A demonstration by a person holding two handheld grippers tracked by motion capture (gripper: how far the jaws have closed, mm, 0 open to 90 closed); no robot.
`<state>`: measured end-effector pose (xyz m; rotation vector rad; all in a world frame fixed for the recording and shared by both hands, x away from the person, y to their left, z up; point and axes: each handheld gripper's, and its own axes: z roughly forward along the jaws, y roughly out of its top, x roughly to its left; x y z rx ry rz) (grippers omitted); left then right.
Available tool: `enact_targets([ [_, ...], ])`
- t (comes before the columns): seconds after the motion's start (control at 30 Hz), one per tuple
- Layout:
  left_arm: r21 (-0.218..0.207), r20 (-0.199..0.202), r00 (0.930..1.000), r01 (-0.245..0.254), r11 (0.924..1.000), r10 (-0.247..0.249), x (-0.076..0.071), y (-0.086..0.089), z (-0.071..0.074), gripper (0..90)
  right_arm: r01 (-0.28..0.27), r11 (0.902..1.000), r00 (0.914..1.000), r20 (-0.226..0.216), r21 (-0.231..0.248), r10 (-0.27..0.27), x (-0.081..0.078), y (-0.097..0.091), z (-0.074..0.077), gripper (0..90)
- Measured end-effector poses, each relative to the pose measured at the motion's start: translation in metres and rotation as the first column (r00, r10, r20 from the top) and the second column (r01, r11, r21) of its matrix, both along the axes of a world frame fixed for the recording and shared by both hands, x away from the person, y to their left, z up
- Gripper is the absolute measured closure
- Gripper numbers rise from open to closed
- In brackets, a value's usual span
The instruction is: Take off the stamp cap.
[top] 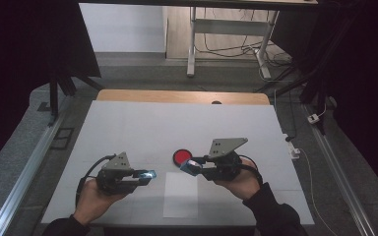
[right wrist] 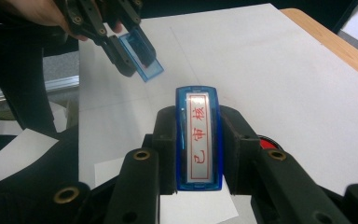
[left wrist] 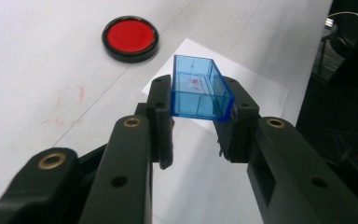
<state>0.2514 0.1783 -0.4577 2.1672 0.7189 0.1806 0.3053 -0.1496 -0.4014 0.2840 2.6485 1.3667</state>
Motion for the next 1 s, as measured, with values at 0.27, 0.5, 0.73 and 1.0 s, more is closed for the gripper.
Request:
enact_targets([
  [0.27,-0.006,-0.017,0.9979,-0.062,0.9980,0.062,-0.011,0.015,-0.003,68.7,0.005,0.9999,1.0000,0.004,-0.013,-0.005,0.001,-0.001,-0.001,70.6],
  [0.5,-0.009,-0.023,0.9944,-0.104,0.9946,0.103,-0.022,0.028,-0.006,68.7,0.027,0.9996,0.9996,-0.001,-0.007,-0.027,0.001,-0.001,-0.001,70.6],
  [0.73,-0.018,-0.022,0.9888,-0.148,0.9888,0.147,-0.031,0.040,-0.009,68.7,0.033,0.9994,0.9995,-0.002,-0.012,-0.033,0.002,-0.001,-0.002,70.5],
  [1.0,-0.006,-0.013,0.9841,-0.177,0.9842,0.177,-0.041,0.052,-0.013,68.6,0.055,0.9984,0.9985,-0.004,-0.014,-0.055,0.003,-0.001,-0.004,70.6],
])
